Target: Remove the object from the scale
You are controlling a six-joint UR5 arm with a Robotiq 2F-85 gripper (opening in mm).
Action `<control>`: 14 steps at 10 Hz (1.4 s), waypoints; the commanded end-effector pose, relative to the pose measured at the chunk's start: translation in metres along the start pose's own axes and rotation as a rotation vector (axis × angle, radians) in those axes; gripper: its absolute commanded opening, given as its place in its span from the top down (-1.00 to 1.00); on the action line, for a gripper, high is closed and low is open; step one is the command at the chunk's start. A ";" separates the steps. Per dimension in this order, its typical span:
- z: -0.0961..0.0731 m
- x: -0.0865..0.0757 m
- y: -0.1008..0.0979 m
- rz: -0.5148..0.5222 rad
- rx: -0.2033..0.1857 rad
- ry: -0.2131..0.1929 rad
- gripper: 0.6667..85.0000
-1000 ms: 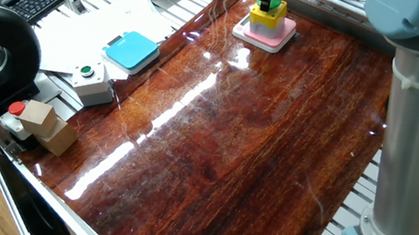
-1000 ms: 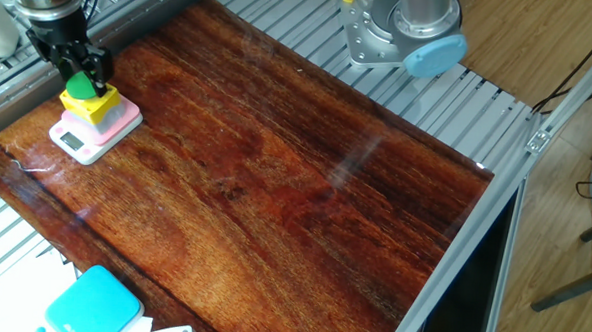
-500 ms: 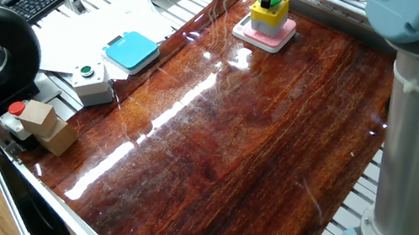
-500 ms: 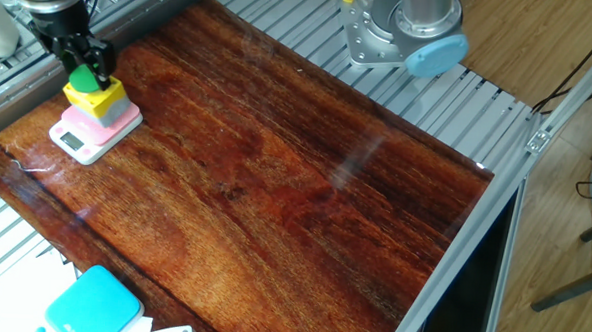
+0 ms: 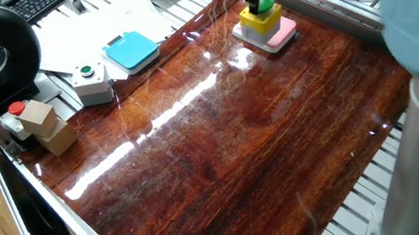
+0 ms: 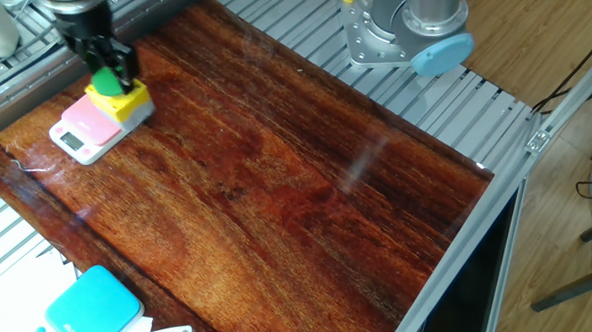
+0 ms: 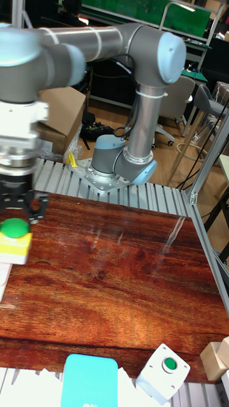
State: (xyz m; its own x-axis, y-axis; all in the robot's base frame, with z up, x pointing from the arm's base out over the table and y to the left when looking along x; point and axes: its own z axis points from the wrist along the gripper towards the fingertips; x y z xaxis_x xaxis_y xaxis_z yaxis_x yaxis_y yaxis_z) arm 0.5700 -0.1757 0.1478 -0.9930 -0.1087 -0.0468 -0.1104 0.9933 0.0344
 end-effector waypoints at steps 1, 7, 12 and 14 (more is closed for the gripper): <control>-0.012 -0.004 0.029 0.018 0.040 -0.026 0.31; -0.012 -0.005 0.051 -0.293 -0.040 -0.037 0.20; 0.008 0.013 0.146 -0.086 -0.023 -0.062 0.16; 0.020 0.019 0.158 -0.052 -0.017 -0.066 0.19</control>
State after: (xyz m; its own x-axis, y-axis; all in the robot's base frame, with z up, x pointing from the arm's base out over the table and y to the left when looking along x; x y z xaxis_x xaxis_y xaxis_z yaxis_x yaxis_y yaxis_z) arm 0.5447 -0.0483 0.1433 -0.9722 -0.2122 -0.0993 -0.2168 0.9755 0.0380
